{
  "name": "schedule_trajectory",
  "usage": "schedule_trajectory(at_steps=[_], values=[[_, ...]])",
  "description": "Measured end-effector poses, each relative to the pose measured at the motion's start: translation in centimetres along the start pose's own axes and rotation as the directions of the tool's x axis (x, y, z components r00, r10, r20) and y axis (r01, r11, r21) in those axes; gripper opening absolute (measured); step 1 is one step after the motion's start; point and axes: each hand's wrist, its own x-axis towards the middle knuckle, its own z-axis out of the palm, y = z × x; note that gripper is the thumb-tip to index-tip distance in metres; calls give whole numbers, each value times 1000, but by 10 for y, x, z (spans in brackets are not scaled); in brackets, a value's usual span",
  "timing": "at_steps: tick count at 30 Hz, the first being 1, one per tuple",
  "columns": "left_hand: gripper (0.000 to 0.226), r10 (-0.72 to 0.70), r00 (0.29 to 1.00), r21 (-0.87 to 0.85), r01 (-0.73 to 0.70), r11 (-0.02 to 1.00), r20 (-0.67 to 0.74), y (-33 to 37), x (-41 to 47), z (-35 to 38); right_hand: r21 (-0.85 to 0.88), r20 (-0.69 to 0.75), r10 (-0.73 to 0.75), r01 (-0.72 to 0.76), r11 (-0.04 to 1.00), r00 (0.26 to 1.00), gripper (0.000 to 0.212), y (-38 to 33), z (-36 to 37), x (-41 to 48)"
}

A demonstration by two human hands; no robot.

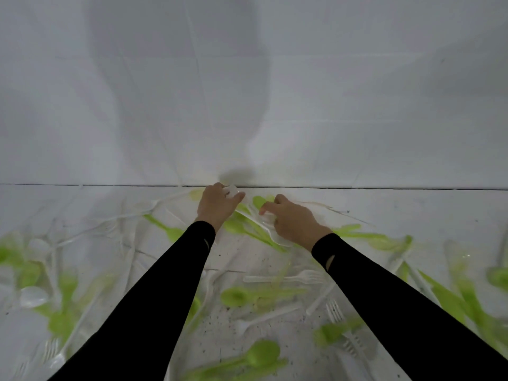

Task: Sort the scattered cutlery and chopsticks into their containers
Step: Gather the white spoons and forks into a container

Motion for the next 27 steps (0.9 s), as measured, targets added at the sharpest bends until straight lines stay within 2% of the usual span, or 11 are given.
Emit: schedule_trajectory(at_steps=[2,5,11,14,16,19,21,23,25,27], values=[[56,-14,1000,-5,14,1000,12,0,3,4,-149,-1,-53,52,988,999,46,6,-1,-3],[23,0,1000,-118,4,993,31,7,-1,5,-294,-14,-136,126,948,991,45,10,-2,-7],[21,-1,999,-265,-12,964,-48,28,-20,-25,-345,1,-348,327,880,938,43,13,-1,-8],[15,104,987,-519,-153,841,-122,33,-38,-51,-373,103,-360,372,850,927,48,8,0,-11],[14,141,971,-598,-232,767,-196,34,-49,-62,-439,109,-414,418,796,904,51,5,0,-16],[22,201,949,-519,-303,799,-243,38,-69,-67,-469,56,-484,451,760,873,40,3,-4,-25],[24,311,928,-258,-358,897,-205,36,-80,-59,-498,-20,-547,466,731,837,34,6,-8,-31],[26,385,919,-96,-392,915,-87,31,-93,-44,-451,-127,-585,479,753,801,27,10,-15,-37],[25,425,905,-88,-425,901,-17,26,-103,-27,-332,-295,-530,435,837,795,16,16,-24,-45],[23,473,874,-43,-471,881,113,28,-113,-8,-161,-426,-332,291,943,841,25,24,-40,-64]])
